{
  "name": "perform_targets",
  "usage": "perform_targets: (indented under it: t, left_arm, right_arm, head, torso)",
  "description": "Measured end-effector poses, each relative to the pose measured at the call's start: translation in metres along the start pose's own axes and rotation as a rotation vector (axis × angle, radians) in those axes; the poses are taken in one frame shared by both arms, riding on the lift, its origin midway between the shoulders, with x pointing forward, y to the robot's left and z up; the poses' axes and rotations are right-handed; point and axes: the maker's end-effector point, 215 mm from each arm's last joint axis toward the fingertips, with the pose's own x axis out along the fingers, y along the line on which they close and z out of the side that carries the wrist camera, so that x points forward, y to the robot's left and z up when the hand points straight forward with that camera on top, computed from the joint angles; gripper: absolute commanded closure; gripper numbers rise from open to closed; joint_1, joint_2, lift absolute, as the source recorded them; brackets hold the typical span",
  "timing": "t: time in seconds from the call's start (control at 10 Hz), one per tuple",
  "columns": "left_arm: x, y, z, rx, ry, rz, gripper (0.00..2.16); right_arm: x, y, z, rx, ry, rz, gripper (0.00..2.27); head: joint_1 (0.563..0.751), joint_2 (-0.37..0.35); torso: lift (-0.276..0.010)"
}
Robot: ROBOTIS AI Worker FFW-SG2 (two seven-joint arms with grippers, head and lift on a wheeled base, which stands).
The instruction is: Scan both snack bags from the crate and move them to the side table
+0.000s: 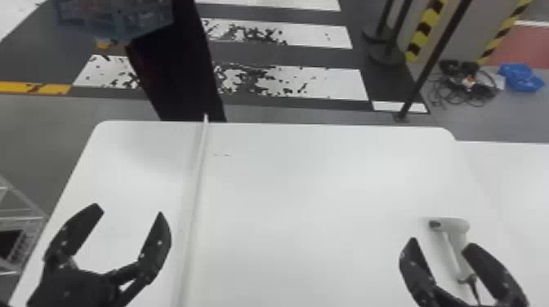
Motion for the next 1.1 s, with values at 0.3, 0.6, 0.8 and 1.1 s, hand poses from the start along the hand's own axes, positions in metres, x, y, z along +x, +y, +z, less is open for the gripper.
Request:
perform_targets:
  t: [0.3,0.6,0.8,1.1]
  left_arm:
    - [0.0005,-0.0003,-0.0041,-0.005,0.015,-0.008,0.07]
    - [0.0004,-0.0018,-0.0071,-0.01,0.024,-0.02,0.07]
    - [0.0003,-0.0034,-0.0078,-0.012,0.026,-0.031,0.07]
    - [0.0002,-0.0025,-0.0075,-0.011,0.025,-0.03,0.07]
  right_arm:
    - [0.0006,-0.0002,0.0006,0.0,-0.002,-0.001,0.16]
    - [0.0006,-0.0002,0.0006,0.0,-0.002,-0.001,0.16]
    - [0.0006,-0.0008,0.0008,-0.001,-0.002,-0.002,0.16]
    - [0.0006,-0.0009,0.0017,-0.001,-0.005,-0.002,0.16]
  head:
    - [0.695,-0.074]
    - [0.695,-0.079]
    - [0.695,-0.083]
    - [0.695,-0.082]
  torso:
    - [-0.029]
    - [-0.029]
    - [-0.029]
    - [-0.029]
